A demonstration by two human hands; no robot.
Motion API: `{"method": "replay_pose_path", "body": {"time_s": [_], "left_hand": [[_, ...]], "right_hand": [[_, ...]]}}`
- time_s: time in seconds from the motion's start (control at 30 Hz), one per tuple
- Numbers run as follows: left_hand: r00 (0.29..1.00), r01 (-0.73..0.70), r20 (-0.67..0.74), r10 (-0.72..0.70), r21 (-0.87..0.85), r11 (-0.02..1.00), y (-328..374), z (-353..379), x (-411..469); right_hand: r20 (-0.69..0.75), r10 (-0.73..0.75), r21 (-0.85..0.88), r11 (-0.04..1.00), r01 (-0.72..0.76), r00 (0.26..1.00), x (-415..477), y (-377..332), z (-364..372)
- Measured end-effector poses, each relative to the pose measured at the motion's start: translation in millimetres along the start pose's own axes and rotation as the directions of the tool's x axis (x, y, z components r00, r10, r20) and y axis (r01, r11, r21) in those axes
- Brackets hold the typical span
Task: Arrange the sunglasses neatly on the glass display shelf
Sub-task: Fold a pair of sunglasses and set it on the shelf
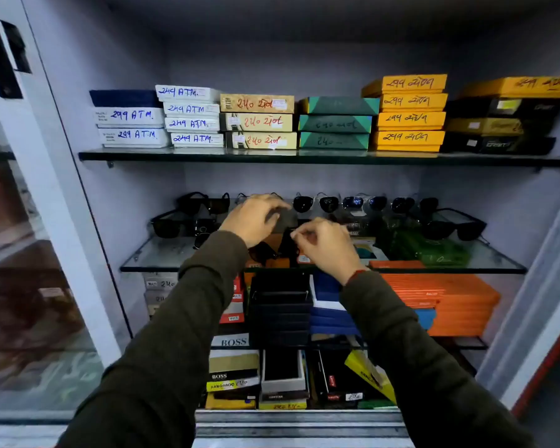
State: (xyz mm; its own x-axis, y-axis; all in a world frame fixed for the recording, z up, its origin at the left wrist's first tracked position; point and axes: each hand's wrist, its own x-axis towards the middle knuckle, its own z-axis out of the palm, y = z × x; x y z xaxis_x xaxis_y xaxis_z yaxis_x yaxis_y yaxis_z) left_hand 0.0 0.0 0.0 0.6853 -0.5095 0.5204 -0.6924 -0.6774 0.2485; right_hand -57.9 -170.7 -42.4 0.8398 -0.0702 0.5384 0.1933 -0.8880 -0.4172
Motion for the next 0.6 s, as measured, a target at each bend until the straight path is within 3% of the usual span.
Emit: {"method": "replay_pose_path", "body": {"time_s": [0.1,0.2,0.4,0.6], "left_hand": [[0.947,0.071,0.31,-0.086,0.057,0.996,-4,9,21],[0.888,0.093,0.441,-0.132,0.109,0.99,-7,20,37],[0.911,0.054,0.402,-0.098,0.119,0.991,-10,30,41],[0.964,0.08,0.24,-0.112,0.14,0.987,-5,27,28]], "right_hand": [[0.203,0.046,-0.007,0.999,-0.046,0.978,11,4,5],[0.285,0.066,-0.003,0.998,-0.068,0.956,19,9,6],[0.262,0.058,0.007,0.998,-0.062,0.963,24,25,-2],[0.26,0.07,-0.007,0.997,-0.071,0.963,25,35,-6]]}}
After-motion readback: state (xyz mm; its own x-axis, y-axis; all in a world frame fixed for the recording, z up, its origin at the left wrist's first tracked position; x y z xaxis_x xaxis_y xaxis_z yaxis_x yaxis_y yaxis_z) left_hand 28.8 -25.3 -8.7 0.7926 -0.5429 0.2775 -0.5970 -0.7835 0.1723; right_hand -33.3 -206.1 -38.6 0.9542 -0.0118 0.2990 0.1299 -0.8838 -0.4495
